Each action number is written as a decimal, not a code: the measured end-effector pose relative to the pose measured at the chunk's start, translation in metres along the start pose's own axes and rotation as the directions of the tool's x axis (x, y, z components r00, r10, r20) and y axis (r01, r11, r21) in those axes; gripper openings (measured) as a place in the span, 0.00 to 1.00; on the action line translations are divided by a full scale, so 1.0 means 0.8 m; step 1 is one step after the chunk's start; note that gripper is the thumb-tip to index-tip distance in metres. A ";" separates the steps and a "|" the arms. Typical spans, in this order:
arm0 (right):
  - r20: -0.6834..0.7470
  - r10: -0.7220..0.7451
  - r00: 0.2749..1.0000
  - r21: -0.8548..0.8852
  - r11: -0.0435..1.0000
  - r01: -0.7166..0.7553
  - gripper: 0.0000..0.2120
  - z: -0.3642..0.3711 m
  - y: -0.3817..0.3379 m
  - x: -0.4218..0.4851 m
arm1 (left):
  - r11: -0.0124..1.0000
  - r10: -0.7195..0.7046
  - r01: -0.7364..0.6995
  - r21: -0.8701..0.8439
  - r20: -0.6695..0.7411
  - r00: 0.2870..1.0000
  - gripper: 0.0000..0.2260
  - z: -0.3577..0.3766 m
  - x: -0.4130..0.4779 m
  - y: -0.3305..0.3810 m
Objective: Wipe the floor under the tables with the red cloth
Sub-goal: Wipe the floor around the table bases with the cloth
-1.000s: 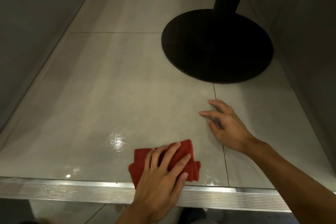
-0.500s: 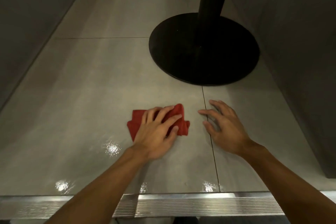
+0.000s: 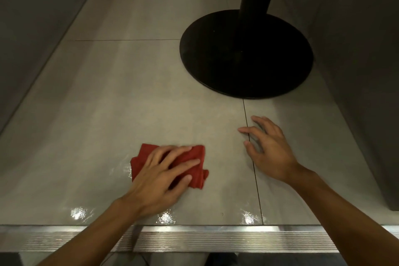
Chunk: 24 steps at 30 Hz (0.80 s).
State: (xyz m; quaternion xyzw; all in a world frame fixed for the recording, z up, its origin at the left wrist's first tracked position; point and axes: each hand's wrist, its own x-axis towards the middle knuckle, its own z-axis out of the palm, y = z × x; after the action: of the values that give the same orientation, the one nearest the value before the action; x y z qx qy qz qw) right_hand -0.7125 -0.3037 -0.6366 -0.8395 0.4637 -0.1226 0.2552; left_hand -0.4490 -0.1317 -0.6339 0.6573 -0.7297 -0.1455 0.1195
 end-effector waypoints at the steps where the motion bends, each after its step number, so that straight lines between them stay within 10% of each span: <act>1: 0.005 0.005 1.000 -0.004 1.000 -0.005 0.16 0.000 -0.002 0.000 | 0.999 -0.034 0.034 -0.006 -0.022 0.999 0.19 0.001 0.007 0.005; 10: 0.098 0.056 0.994 -0.069 0.996 -0.049 0.18 -0.003 -0.024 -0.005 | 0.988 0.134 -0.135 -0.080 -0.015 0.991 0.19 0.022 0.000 0.044; 24: 0.449 -0.288 0.846 -0.130 0.915 0.381 0.36 0.022 -0.132 -0.028 | 0.977 0.187 -0.194 0.086 0.078 0.979 0.28 -0.031 -0.013 -0.031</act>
State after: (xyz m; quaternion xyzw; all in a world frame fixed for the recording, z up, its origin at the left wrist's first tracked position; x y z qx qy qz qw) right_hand -0.6412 -0.2325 -0.5937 -0.9366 0.2538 0.0691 0.2316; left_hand -0.4157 -0.1250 -0.6196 0.5837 -0.7991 -0.1221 0.0768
